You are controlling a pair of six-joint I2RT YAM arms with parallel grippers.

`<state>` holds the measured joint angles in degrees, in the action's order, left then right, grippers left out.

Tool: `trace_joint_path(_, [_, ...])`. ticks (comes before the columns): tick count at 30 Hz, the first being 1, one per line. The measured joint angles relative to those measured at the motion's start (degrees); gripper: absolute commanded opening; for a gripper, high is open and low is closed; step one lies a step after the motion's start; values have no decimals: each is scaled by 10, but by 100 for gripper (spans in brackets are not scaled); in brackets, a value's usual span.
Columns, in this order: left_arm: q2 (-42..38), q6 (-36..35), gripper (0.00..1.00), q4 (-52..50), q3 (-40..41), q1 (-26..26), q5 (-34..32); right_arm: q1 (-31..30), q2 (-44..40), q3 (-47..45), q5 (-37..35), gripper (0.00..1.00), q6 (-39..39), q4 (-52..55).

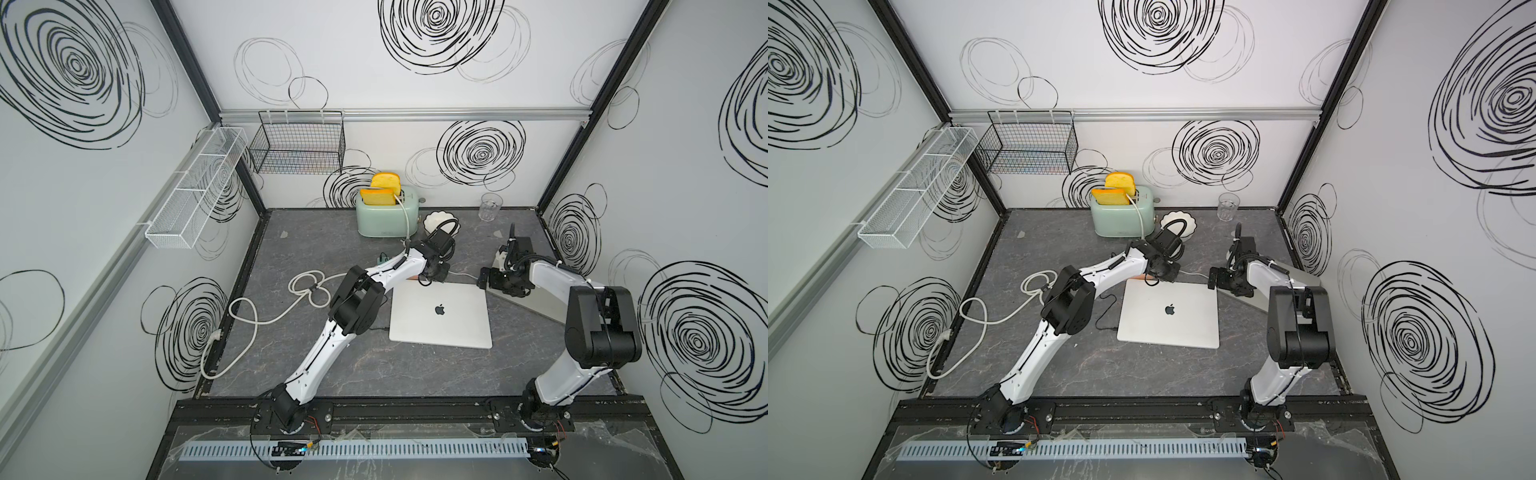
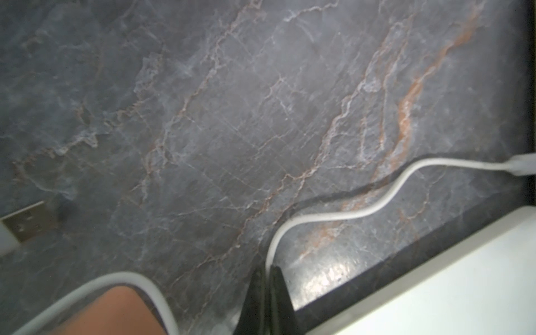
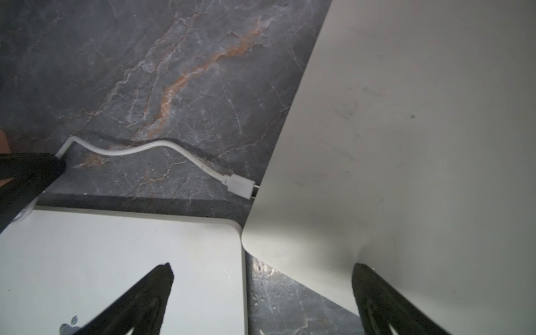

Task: Unplug the laptop charger
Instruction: Remove the charging cable from the laptop.

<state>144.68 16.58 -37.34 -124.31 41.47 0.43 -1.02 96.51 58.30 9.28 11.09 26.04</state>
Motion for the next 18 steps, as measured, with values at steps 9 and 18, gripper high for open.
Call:
trace_joint_path(9, [0,0,0,-3,-2,-30,9,7,4,0,5,100,0,-2])
trace_joint_path(18, [-2,1,43,-6,-11,-37,26,4,4,3,5,100,0,1])
